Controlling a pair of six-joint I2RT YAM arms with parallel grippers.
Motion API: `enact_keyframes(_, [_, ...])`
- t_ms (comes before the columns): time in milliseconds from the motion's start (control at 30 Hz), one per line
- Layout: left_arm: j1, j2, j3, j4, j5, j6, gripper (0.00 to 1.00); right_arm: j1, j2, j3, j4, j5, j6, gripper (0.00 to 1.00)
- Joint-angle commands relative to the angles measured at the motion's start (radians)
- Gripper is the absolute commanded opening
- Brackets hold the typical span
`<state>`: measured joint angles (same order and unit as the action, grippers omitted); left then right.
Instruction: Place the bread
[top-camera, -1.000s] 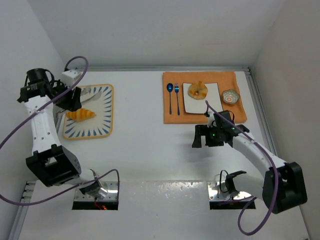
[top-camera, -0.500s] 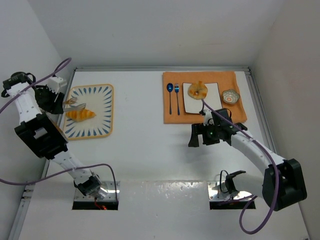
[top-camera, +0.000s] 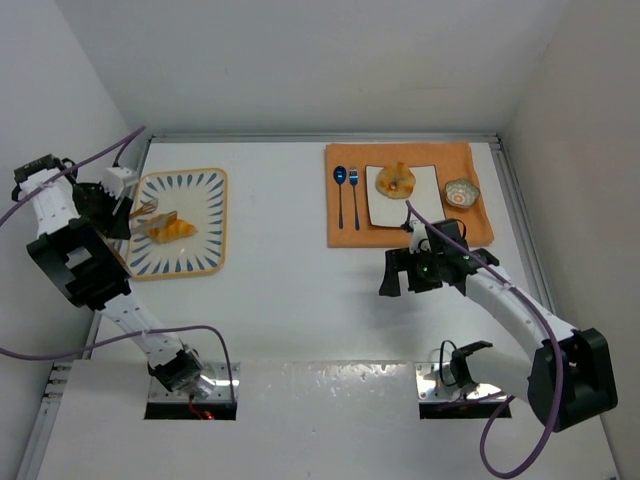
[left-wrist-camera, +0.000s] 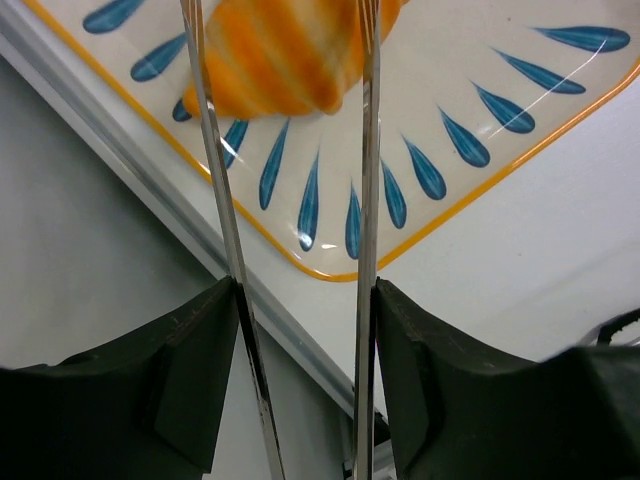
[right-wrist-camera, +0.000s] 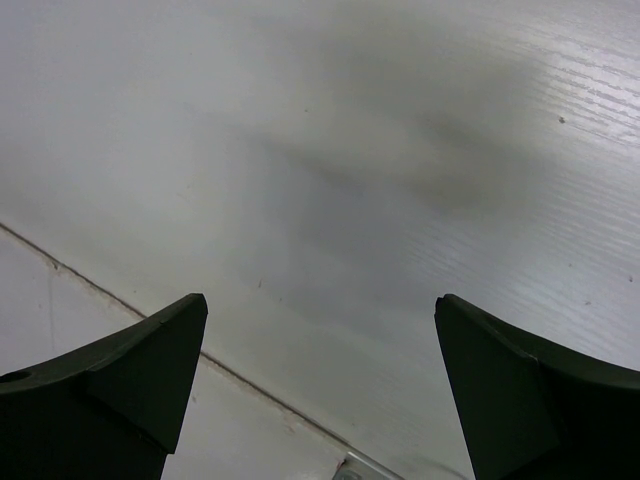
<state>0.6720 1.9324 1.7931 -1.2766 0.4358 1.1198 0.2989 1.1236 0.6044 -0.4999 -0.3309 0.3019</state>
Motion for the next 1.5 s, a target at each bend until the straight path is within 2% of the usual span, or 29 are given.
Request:
enact_keyframes(0, [0.024, -0.015, -0.005, -0.021, 0.034, 0.041, 0.60, 0.005, -0.012, 0.011, 0.004, 0.010, -0.006, 0.96])
enact_keyframes(233, [0.035, 0.007, 0.019, -0.021, 0.061, 0.040, 0.60, 0.006, -0.016, 0.024, 0.001, 0.026, 0.016, 0.96])
enact_keyframes(267, [0.035, 0.007, 0.019, -0.021, 0.061, 0.040, 0.56, 0.008, -0.021, 0.021, 0.004, 0.032, 0.016, 0.96])
enact_keyframes(333, [0.035, 0.016, 0.028, -0.021, 0.061, 0.020, 0.56, 0.006, -0.025, 0.015, 0.014, 0.038, 0.034, 0.96])
enact_keyframes(567, [0.044, 0.005, 0.081, -0.021, 0.155, 0.000, 0.56, 0.017, -0.024, 0.031, 0.001, 0.049, 0.046, 0.96])
enact_keyframes(867, [0.044, -0.072, -0.007, -0.021, 0.175, 0.012, 0.56, 0.028, -0.042, 0.046, -0.020, 0.069, 0.029, 0.96])
enact_keyframes(1067, [0.054, -0.072, 0.037, -0.021, 0.205, 0.000, 0.56, 0.026, -0.048, 0.035, -0.015, 0.059, 0.042, 0.96])
enact_keyframes(1467, [0.054, -0.062, -0.046, -0.021, 0.123, 0.017, 0.56, 0.026, -0.047, 0.017, -0.026, 0.063, 0.020, 0.96])
